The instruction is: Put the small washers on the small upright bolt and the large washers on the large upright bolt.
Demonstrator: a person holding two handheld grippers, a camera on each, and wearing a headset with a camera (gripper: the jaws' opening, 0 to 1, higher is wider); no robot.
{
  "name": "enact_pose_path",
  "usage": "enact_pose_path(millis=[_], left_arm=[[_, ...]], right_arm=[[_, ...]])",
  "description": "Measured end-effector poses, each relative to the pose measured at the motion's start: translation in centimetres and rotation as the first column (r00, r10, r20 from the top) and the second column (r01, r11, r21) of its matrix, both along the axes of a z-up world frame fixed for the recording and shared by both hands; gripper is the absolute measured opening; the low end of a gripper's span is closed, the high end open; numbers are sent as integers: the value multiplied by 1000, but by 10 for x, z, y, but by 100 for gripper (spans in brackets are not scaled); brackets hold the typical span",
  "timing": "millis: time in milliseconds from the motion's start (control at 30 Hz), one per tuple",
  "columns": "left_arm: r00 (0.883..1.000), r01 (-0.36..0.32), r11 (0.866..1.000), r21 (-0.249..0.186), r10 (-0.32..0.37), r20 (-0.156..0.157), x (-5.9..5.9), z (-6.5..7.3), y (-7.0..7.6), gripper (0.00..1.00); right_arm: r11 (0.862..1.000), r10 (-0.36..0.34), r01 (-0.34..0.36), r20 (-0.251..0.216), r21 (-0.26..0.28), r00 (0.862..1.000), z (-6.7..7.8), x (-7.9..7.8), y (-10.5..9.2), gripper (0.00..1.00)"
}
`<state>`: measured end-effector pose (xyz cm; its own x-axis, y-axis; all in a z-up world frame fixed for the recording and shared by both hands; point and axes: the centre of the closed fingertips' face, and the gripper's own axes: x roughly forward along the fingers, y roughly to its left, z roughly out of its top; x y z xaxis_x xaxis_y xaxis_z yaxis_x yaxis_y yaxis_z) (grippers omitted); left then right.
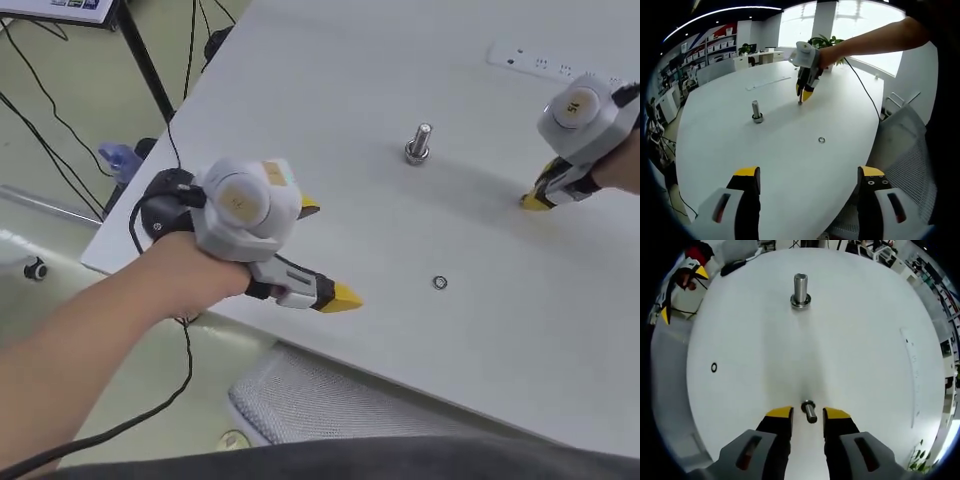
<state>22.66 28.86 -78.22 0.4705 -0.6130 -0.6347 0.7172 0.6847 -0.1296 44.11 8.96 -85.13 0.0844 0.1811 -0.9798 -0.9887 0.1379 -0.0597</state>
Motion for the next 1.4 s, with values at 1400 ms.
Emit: enact_pose_path(millis=[1400], left_arm=[[1000, -12, 1000, -9, 12, 26, -10, 10, 2, 95]], right_arm=[[969, 233, -234, 21, 85, 972, 47, -107, 70, 35]])
